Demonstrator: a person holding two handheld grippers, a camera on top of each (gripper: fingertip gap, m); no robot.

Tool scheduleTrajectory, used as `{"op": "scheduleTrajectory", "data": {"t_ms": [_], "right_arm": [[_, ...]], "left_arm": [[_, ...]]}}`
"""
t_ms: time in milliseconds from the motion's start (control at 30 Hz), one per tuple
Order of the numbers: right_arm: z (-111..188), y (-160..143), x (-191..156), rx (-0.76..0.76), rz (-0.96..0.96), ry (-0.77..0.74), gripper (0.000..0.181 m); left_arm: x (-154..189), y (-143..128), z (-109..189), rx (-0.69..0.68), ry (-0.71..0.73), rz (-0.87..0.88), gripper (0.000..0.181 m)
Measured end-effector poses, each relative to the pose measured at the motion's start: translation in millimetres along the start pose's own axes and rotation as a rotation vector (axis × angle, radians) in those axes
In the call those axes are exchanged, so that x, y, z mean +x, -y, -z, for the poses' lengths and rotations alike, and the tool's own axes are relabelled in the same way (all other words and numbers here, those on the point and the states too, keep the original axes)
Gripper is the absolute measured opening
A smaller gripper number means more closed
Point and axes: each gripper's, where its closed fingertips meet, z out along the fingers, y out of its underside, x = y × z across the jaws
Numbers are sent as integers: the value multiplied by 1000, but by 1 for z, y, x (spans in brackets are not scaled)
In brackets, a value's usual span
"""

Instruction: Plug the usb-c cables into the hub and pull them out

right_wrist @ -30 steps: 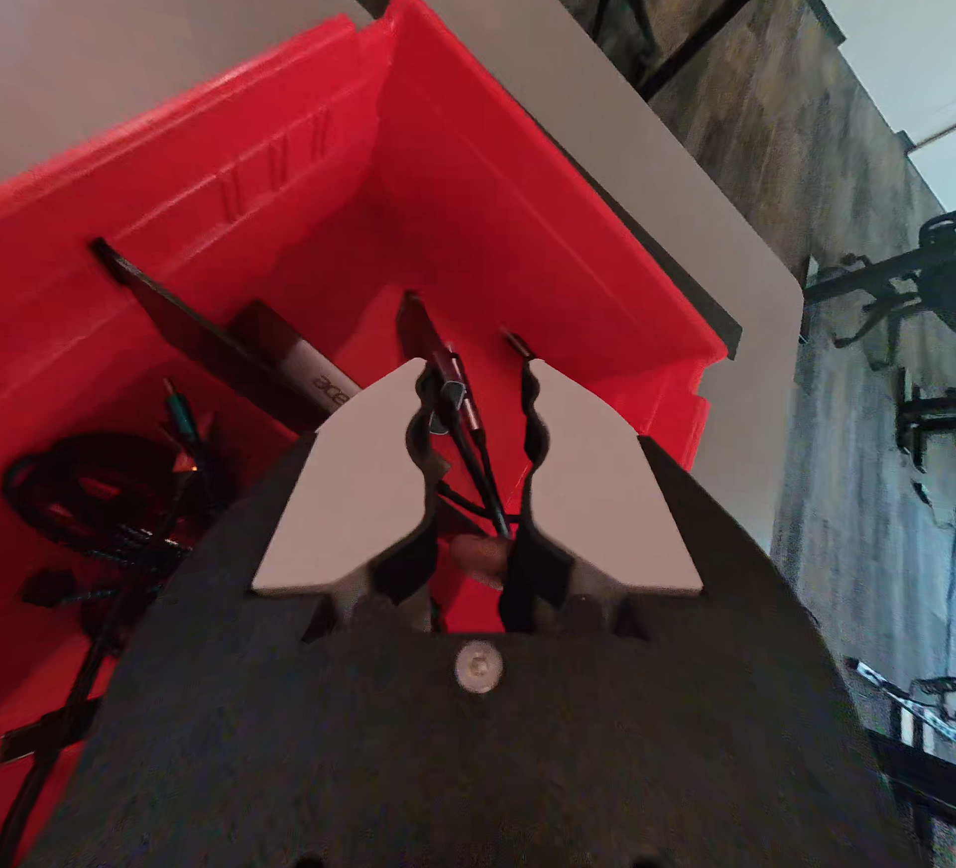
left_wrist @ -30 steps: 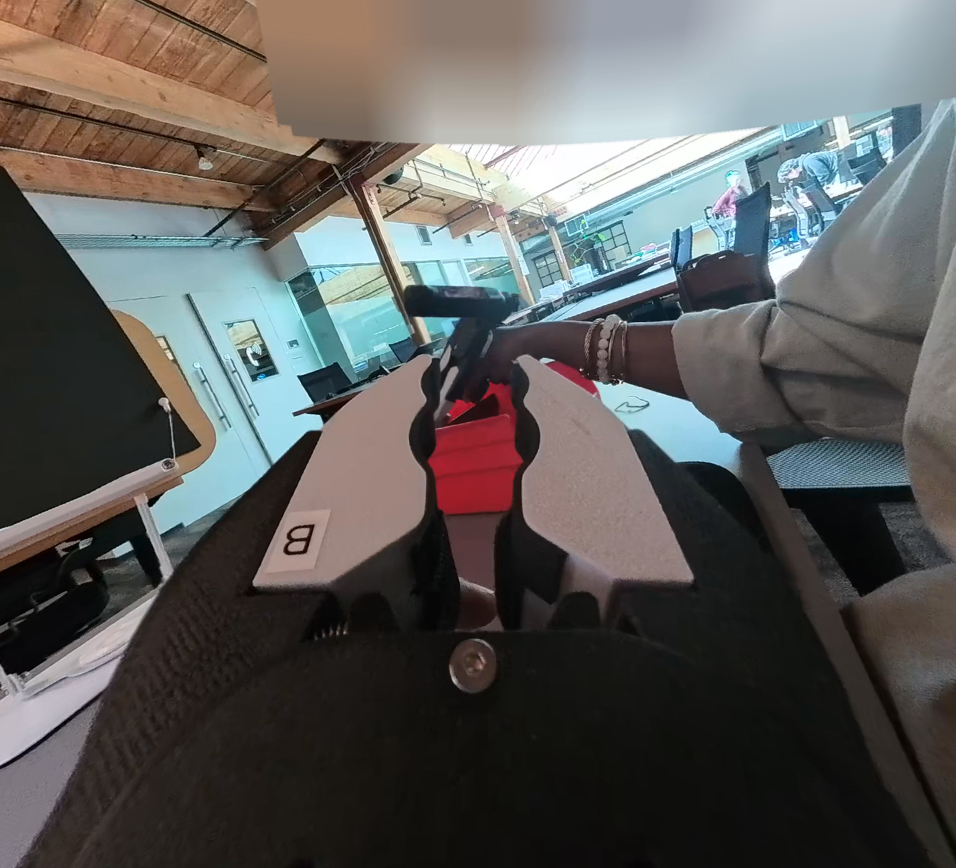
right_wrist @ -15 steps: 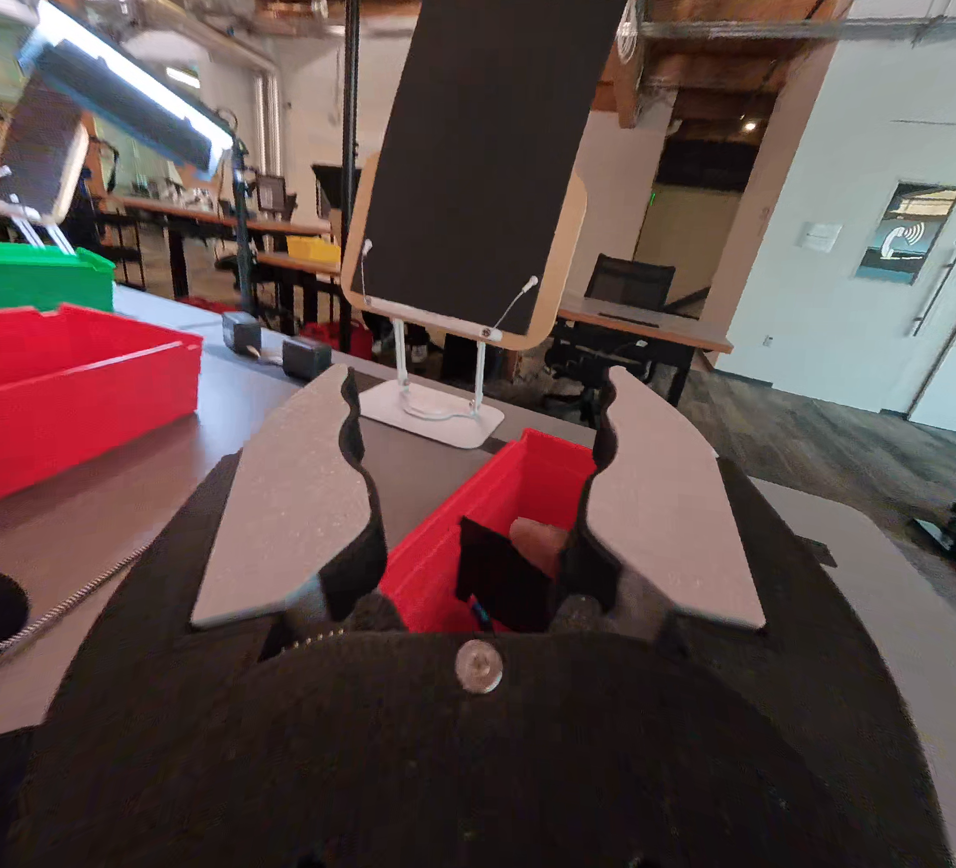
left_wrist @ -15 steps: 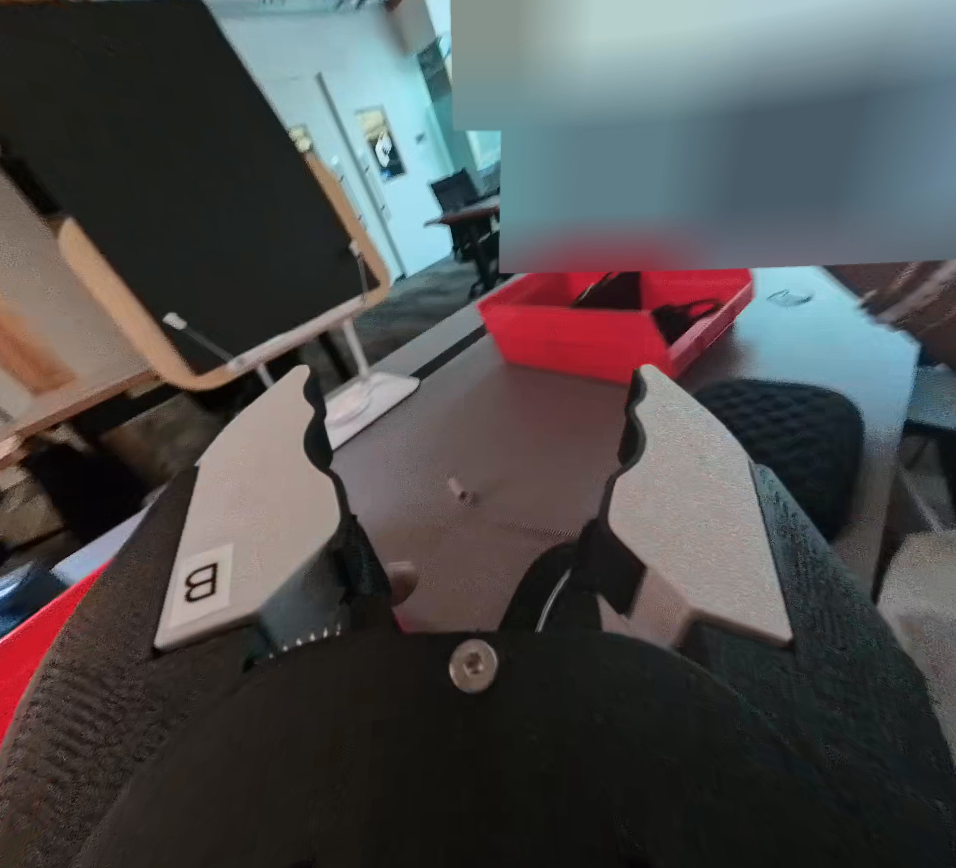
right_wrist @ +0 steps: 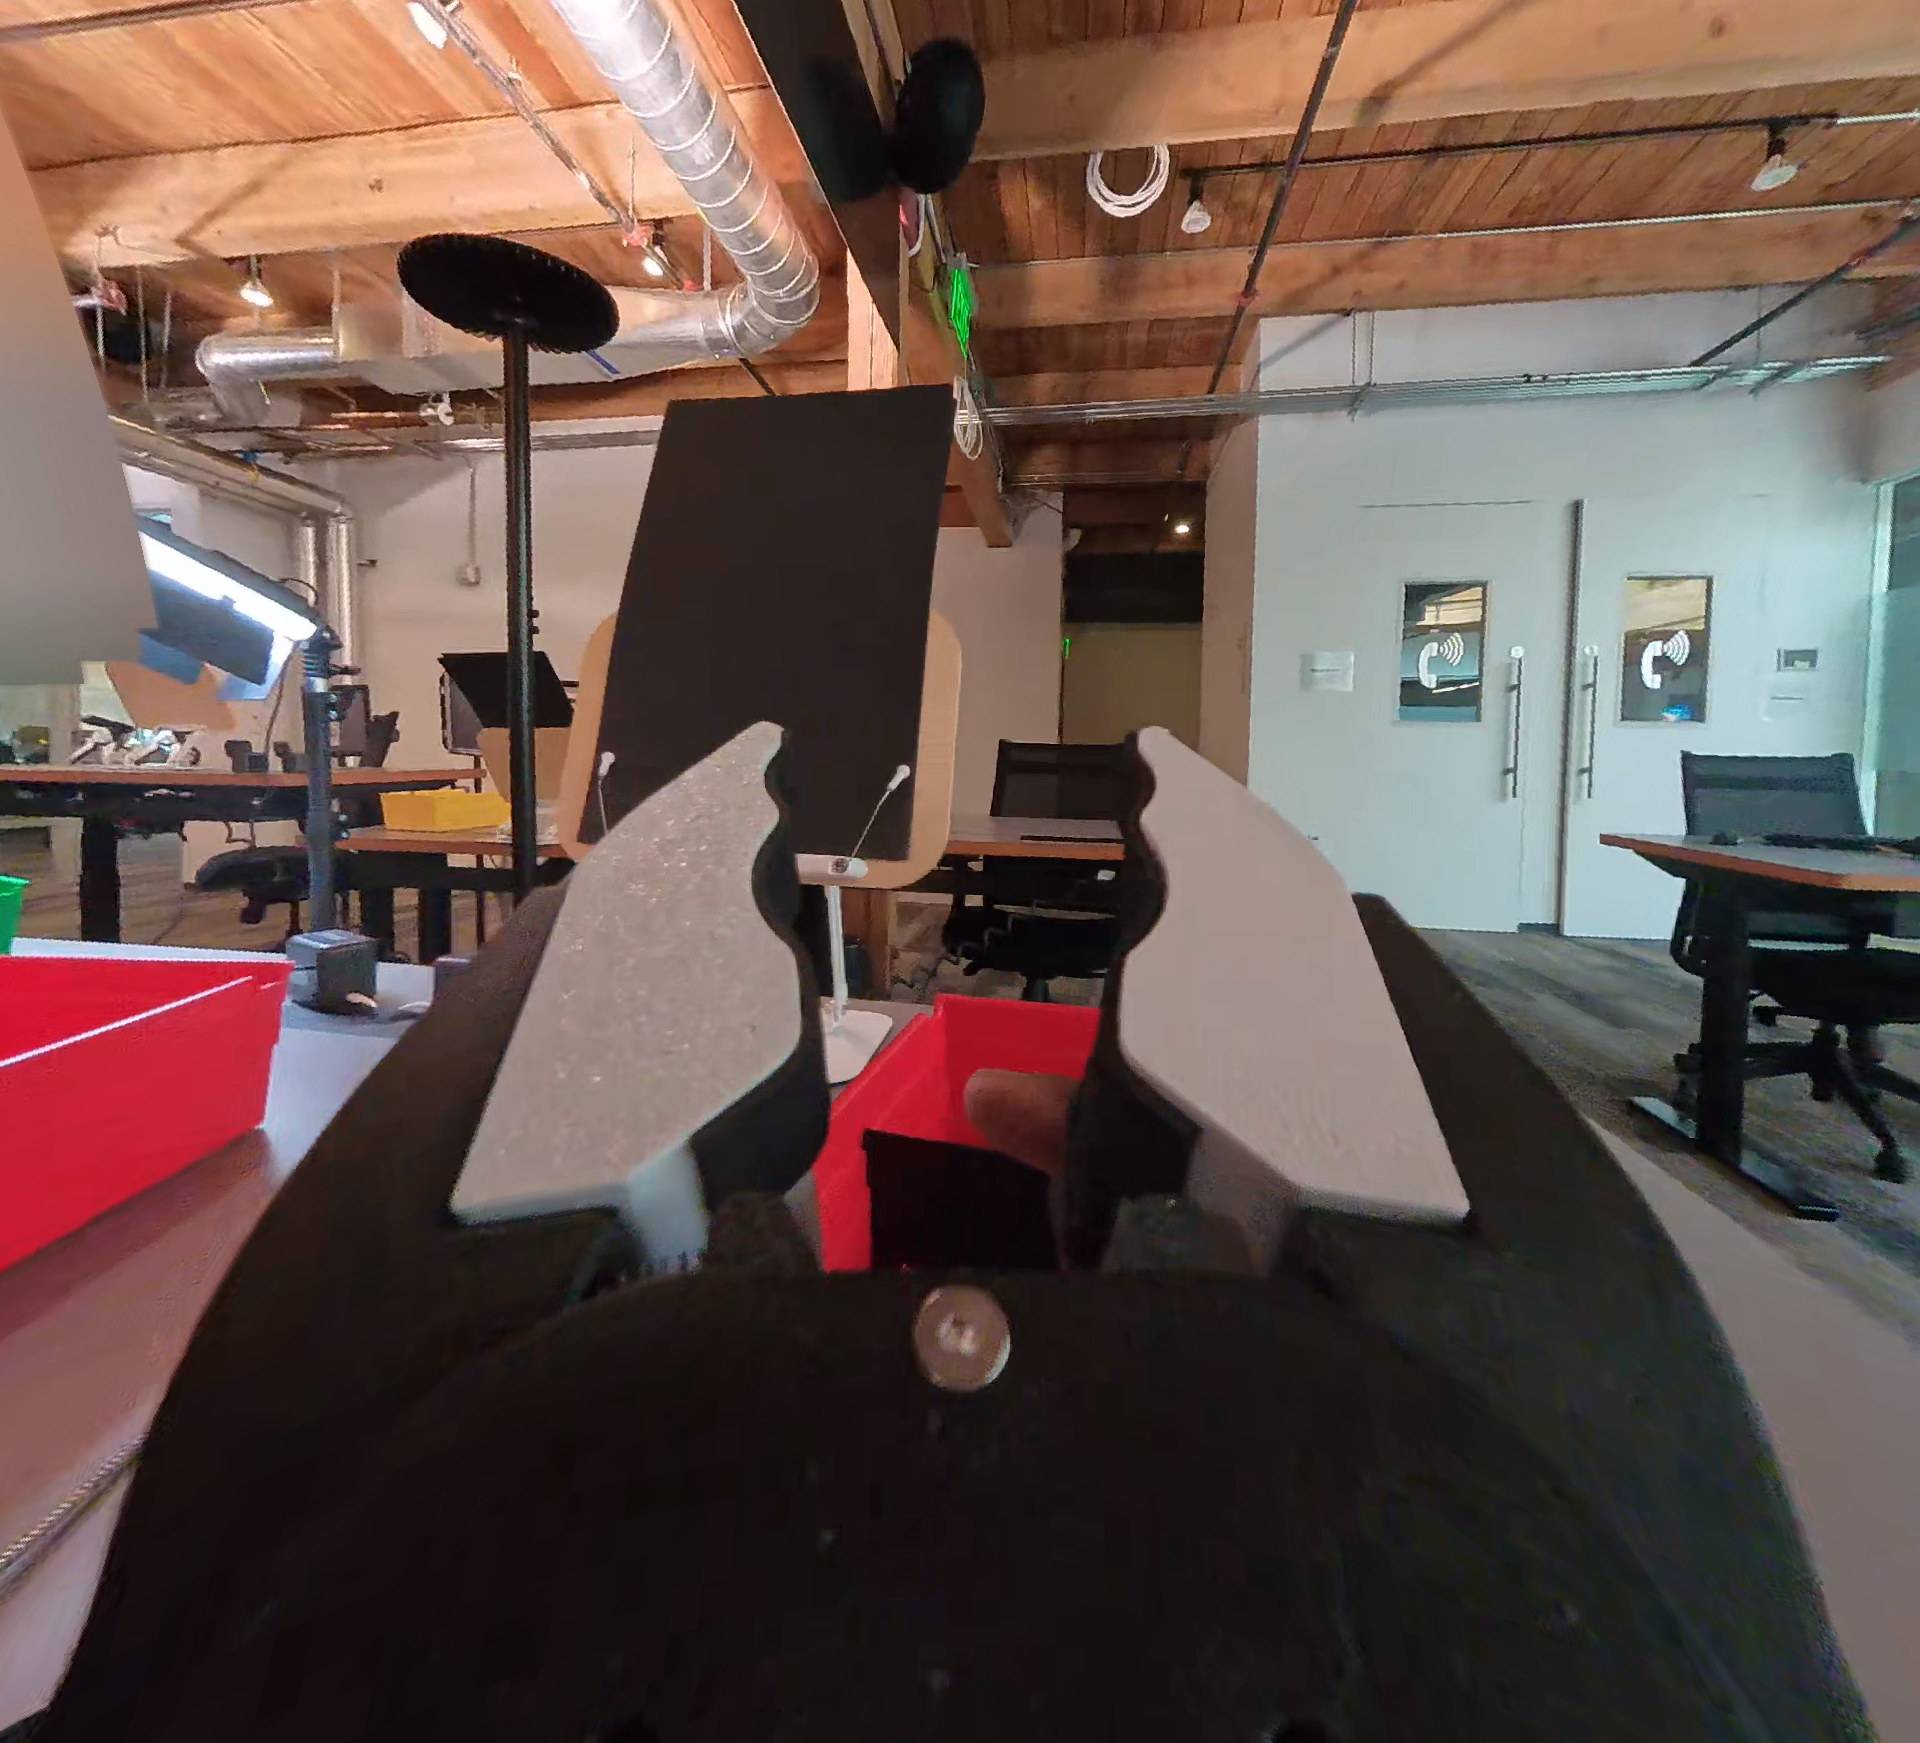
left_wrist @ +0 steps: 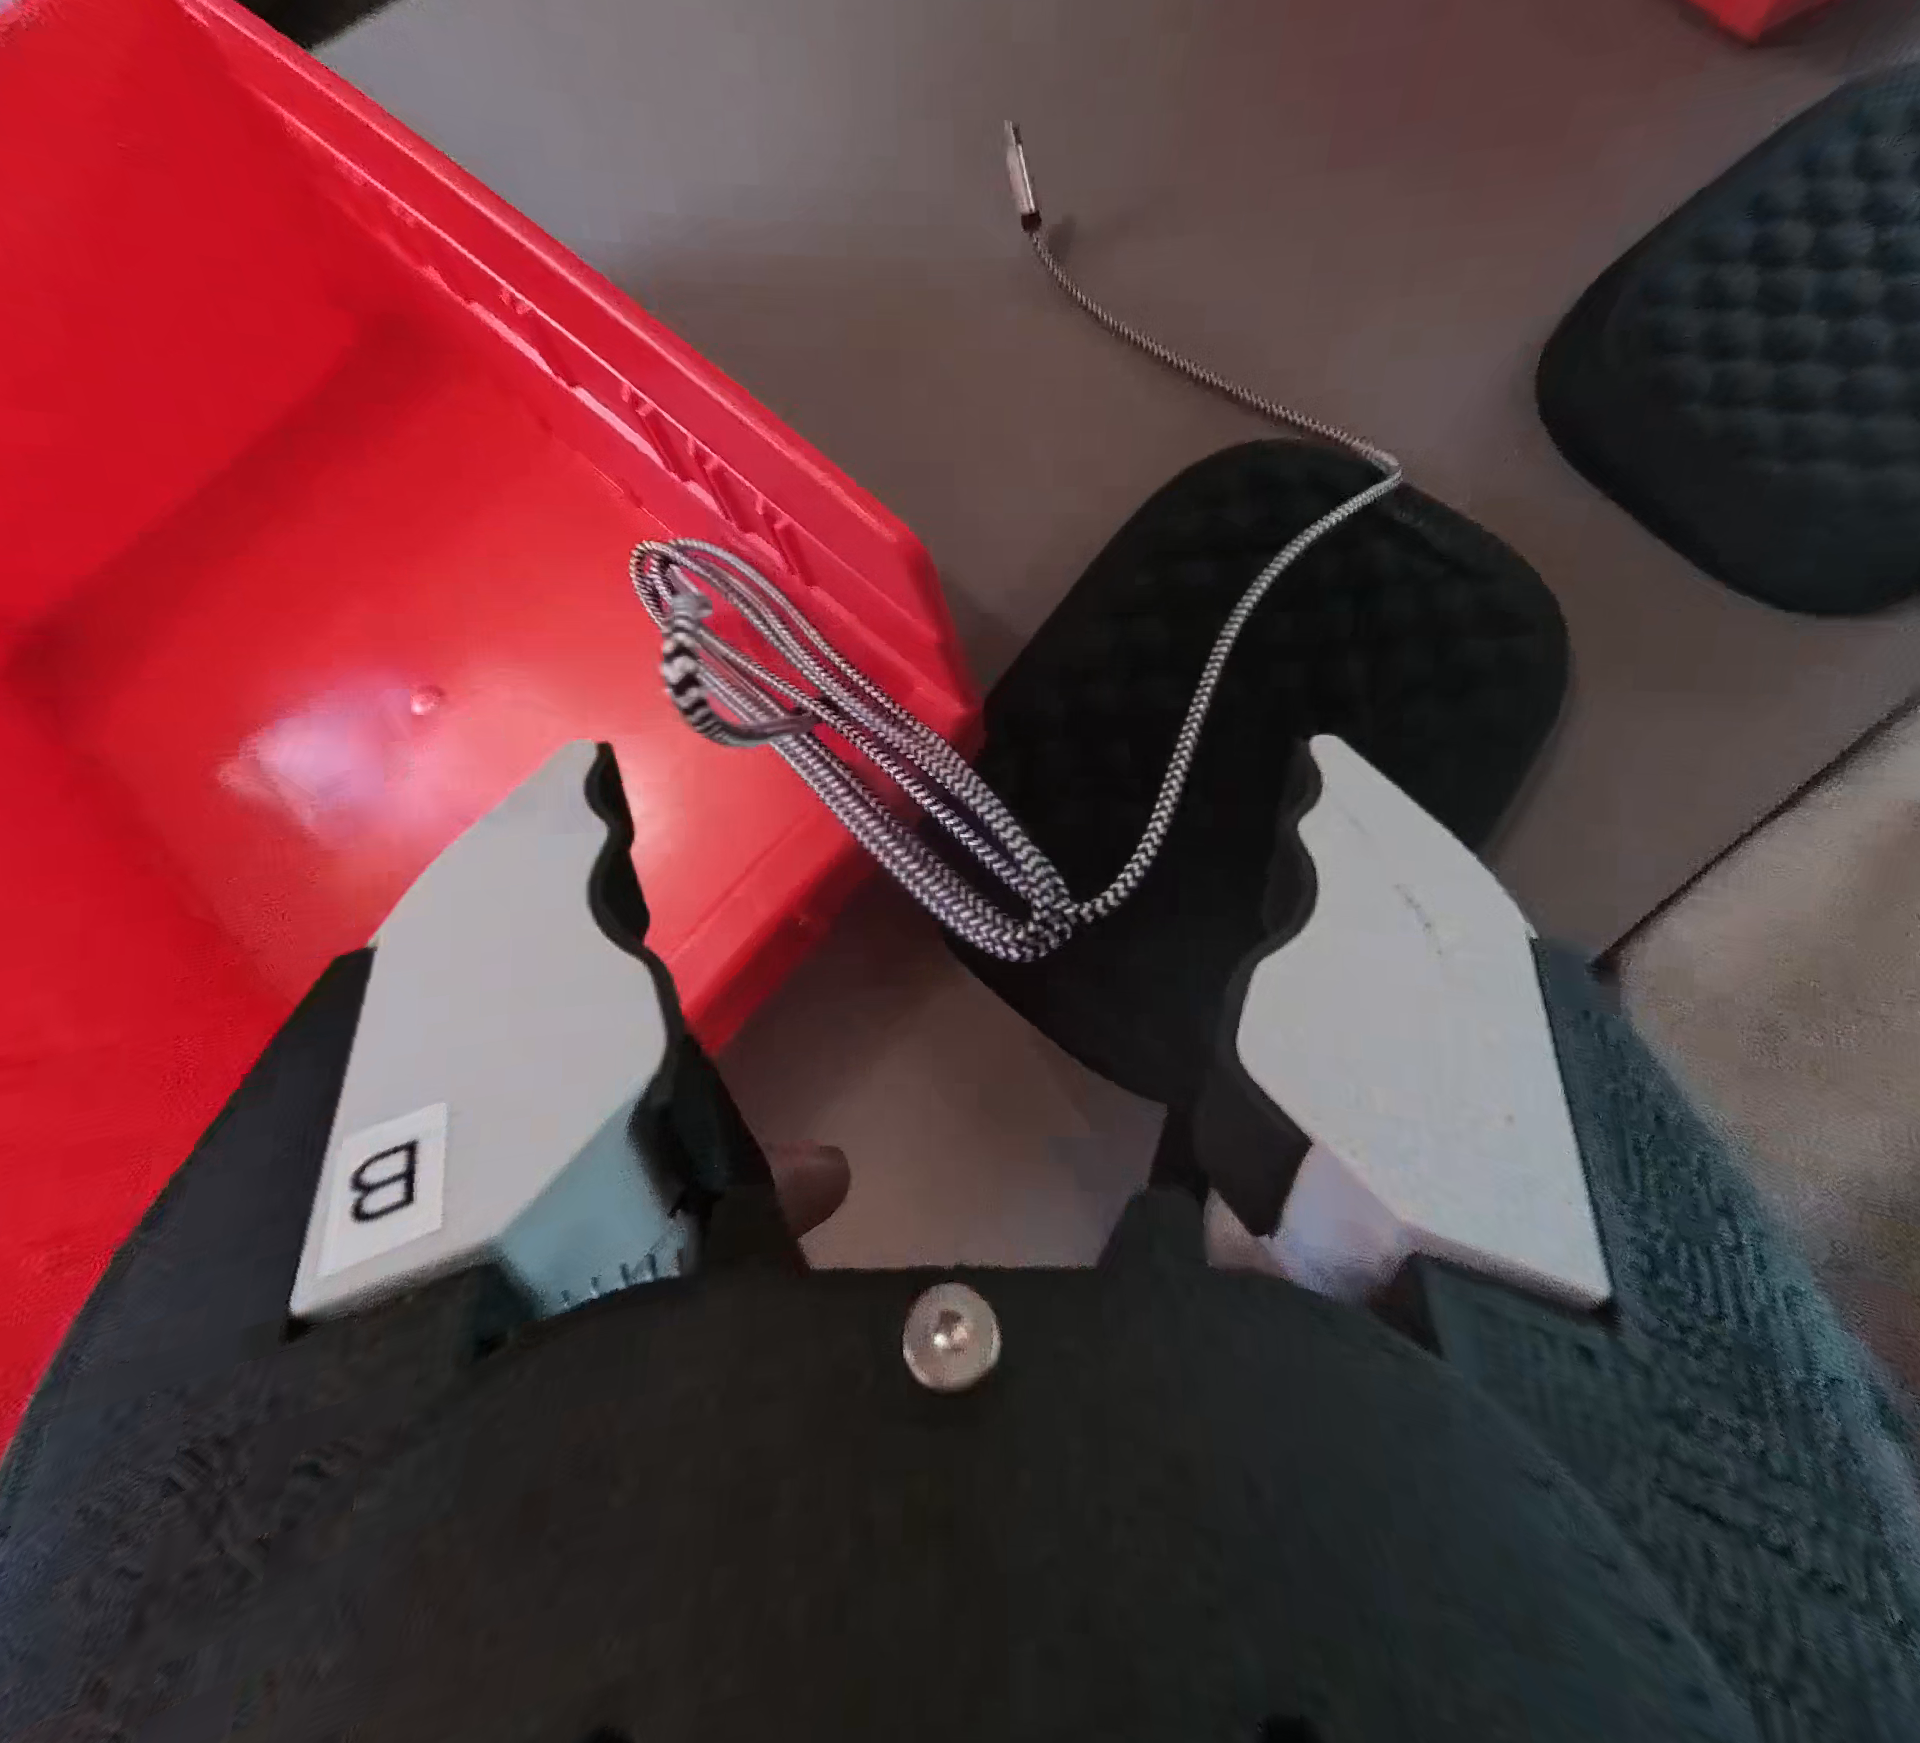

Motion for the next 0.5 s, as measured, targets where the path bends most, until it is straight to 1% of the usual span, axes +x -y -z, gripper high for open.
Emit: {"op": "scheduleTrajectory", "data": {"t_ms": [67,100,200,233,300,333,367,433,467,500], "right_arm": [[0,0,0,-1,30,-10,57],[0,-1,-1,-2,33,-10,57],[-1,-4,-3,-10,22,3,56],[-1,-4,-2,-16,23,4,56],[-1,-4,0,-18,27,-1,55],[-1,-3,1,-13,25,-3,54],[0,-2,1,-6,17,-2,54],[0,-2,1,8,-9,3,53],[0,-2,1,10,-21,6,52],[0,-3,0,10,-25,8,52]], "left_arm": [[10,-10,-12,-76,-44,-17,116],[13,-16,-15,-118,-44,-41,117],[2,-27,-18,-180,50,-130,124],[-4,-26,-14,-175,106,-183,126],[-16,-17,2,-119,241,-386,137],[-14,-13,9,-81,260,-468,143],[-11,-6,15,-21,266,-542,144],[-8,4,19,117,246,-613,144],[-10,5,16,171,237,-629,144],[-11,-1,10,178,192,-618,144]]}}
